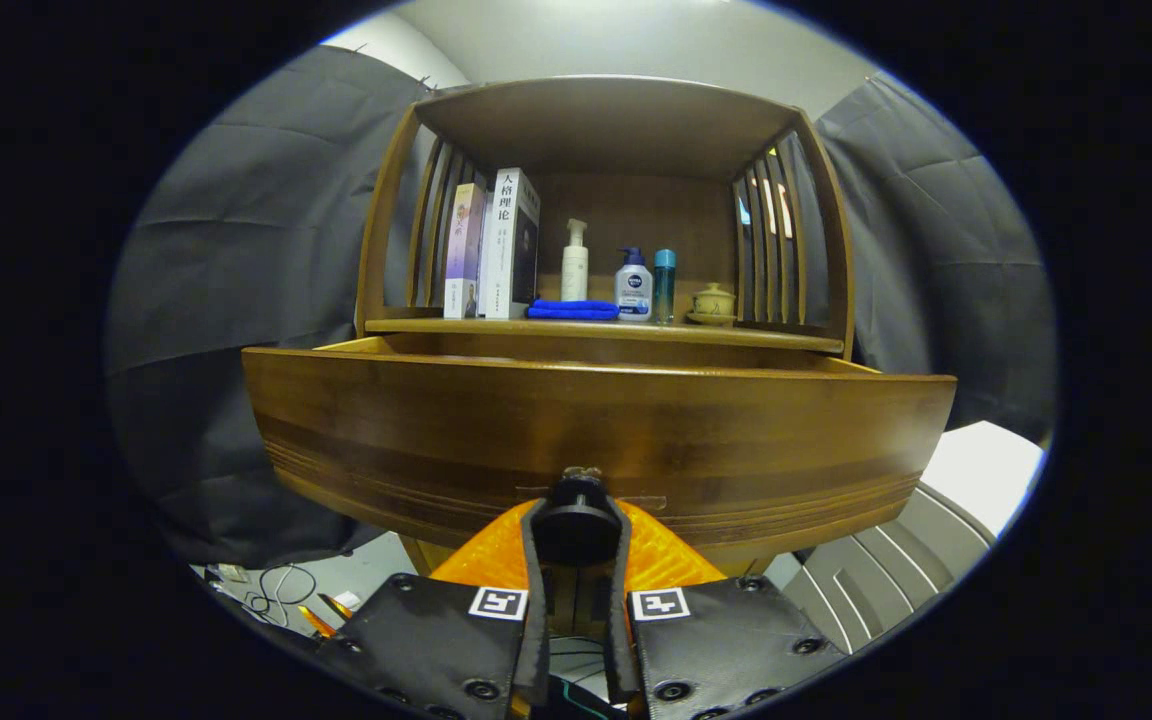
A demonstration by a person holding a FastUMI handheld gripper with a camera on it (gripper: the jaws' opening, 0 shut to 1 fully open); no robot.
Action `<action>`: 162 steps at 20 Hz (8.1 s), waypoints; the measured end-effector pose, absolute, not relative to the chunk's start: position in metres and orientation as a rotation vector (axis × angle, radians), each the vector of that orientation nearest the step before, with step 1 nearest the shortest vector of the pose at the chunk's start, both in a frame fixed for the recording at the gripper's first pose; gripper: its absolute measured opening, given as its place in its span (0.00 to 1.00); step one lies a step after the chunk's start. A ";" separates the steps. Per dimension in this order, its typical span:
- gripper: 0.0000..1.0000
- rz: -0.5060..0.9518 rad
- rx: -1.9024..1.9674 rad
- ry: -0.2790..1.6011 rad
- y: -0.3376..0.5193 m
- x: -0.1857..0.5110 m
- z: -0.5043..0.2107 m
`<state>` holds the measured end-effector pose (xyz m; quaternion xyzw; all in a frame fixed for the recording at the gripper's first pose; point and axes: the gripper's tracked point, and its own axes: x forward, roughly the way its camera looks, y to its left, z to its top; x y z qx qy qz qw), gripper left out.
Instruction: Pull open the drawer, take out the items inside it, and place them on the countertop above the cabinet.
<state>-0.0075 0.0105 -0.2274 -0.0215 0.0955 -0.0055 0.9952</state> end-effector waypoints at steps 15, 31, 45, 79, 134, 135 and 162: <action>0.24 0.061 -0.072 0.230 0.020 -0.048 -0.231; 0.98 0.128 -0.078 0.055 0.008 -0.055 -0.120; 0.97 0.067 0.041 0.141 -0.051 0.029 -0.064; 0.98 0.324 -0.174 1.099 -0.020 0.125 -0.199; 0.36 0.151 0.277 0.712 -0.045 0.248 -0.077; 0.36 0.137 0.280 0.723 -0.049 0.253 -0.085; 0.98 0.101 0.237 0.185 -0.015 0.166 0.005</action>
